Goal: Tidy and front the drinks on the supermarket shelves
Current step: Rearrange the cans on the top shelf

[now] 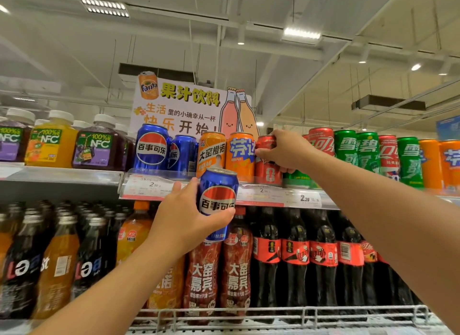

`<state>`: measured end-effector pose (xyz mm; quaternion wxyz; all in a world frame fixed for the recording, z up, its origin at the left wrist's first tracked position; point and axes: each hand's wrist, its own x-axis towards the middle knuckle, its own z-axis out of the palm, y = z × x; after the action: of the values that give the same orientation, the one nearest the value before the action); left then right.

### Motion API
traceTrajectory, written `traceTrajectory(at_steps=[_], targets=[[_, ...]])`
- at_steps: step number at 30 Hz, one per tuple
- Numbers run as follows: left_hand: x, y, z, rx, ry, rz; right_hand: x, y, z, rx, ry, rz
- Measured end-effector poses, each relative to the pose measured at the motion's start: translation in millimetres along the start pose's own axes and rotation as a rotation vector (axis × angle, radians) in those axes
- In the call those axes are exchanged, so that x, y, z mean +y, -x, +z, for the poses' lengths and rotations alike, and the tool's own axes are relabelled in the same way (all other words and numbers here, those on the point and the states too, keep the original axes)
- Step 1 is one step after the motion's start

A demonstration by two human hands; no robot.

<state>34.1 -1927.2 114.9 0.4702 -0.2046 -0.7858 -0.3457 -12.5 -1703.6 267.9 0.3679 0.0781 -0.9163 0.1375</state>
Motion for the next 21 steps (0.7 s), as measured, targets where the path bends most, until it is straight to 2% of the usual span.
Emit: traceTrajectory(at_steps=[1, 3, 5, 6, 8, 11, 14, 18, 21], targets=[[0, 0, -1, -0.009, 0.003, -0.005, -2, 5, 0, 0.027, 0.035, -0.008], [1, -2, -3, -0.031, 0.010, -0.021, -9, 19, 1, 0.185, 0.104, -0.096], [3, -3, -6, -0.051, -0.003, -0.033, -25, 42, 1, 0.341, 0.041, -0.276], [5, -4, -8, -0.060, -0.018, -0.036, -34, 55, 1, 0.361, -0.036, -0.358], [10, -5, -13, -0.100, -0.031, -0.053, -52, 79, 2, 0.280, -0.166, -0.415], [19, -6, -19, -0.137, 0.020, -0.102, -67, 106, 5, 0.081, -0.176, -0.350], [27, -3, -25, -0.100, 0.043, -0.127, -71, 120, 12, -0.019, -0.302, -0.310], [22, 3, -32, -0.037, 0.049, -0.094, -81, 122, 20, -0.009, -0.483, -0.315], [2, 0, -47, -0.091, 0.023, -0.016, -95, 119, 18, 0.065, -0.485, -0.379]])
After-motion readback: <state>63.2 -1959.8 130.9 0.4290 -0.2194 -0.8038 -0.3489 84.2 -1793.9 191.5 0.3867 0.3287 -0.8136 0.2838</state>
